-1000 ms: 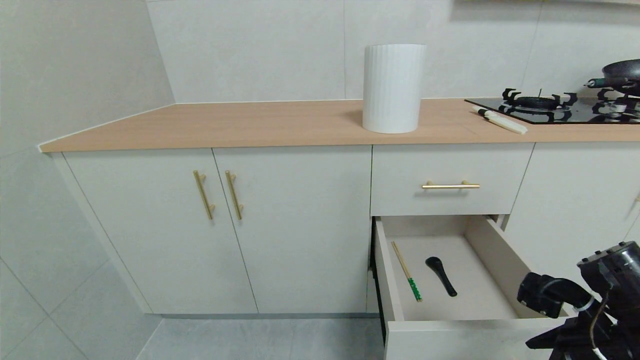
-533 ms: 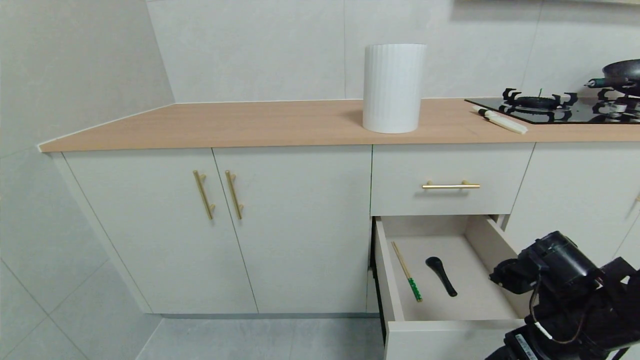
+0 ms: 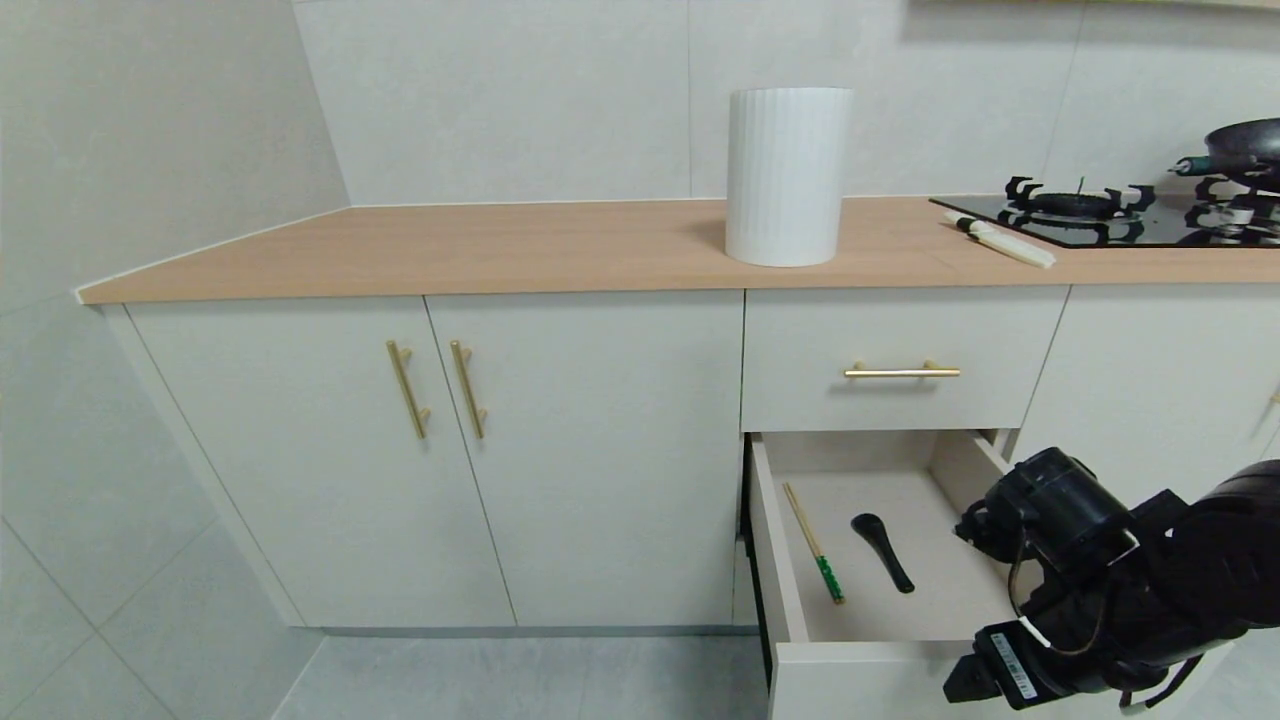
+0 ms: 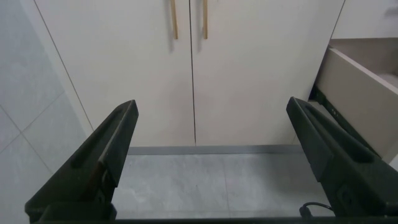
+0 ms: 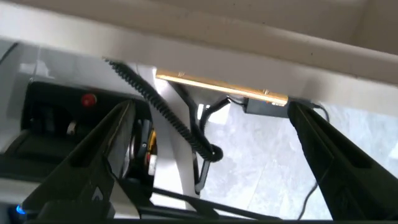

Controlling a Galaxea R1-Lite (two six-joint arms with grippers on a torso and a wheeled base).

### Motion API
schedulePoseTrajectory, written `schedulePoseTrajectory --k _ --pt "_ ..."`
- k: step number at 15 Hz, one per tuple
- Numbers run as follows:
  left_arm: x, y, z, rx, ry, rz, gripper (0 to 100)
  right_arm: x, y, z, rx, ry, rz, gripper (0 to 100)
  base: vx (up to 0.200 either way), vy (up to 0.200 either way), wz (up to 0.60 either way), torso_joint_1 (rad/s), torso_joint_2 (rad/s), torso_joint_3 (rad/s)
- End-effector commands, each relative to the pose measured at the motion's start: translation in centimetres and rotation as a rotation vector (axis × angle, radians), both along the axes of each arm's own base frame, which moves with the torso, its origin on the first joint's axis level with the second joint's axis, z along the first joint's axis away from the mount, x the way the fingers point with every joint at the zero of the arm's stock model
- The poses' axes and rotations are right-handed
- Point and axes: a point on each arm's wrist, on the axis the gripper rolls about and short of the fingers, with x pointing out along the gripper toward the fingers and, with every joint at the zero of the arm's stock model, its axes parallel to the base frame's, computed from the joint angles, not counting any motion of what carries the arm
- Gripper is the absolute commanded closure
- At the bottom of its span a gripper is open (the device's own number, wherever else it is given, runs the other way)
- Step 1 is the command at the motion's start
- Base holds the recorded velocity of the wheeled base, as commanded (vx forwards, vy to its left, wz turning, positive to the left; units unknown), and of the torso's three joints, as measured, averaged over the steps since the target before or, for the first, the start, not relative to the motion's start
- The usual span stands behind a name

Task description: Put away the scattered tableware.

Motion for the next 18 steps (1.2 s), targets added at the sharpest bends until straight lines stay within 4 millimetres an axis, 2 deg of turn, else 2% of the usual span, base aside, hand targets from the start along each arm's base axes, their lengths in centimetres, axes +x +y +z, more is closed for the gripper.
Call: schedulePoseTrajectory --k 1,6,10,18 --pt "0.0 0.0 0.0 0.000 0.001 0.000 0 0.7 0.3 -1.0 -0.012 0.031 -0.024 0 0.000 0.000 0.00 0.000 0.00 0.000" --pt "0.0 0.0 0.0 0.000 0.001 -0.001 0 2.0 0.8 -0.9 0.003 0.007 -0.113 0 0.000 0.000 0.00 0.000 0.00 0.000" --pt "0.0 0.0 0.0 0.000 0.001 0.000 0 2.6 1.0 -1.1 0.010 -0.033 -0.118 0 0.000 0.000 0.00 0.000 0.00 0.000" --pt "0.0 0.0 0.0 0.000 0.001 -0.001 0 5.5 2.0 -3.2 0.002 -0.150 -0.140 0 0.000 0.000 0.00 0.000 0.00 0.000"
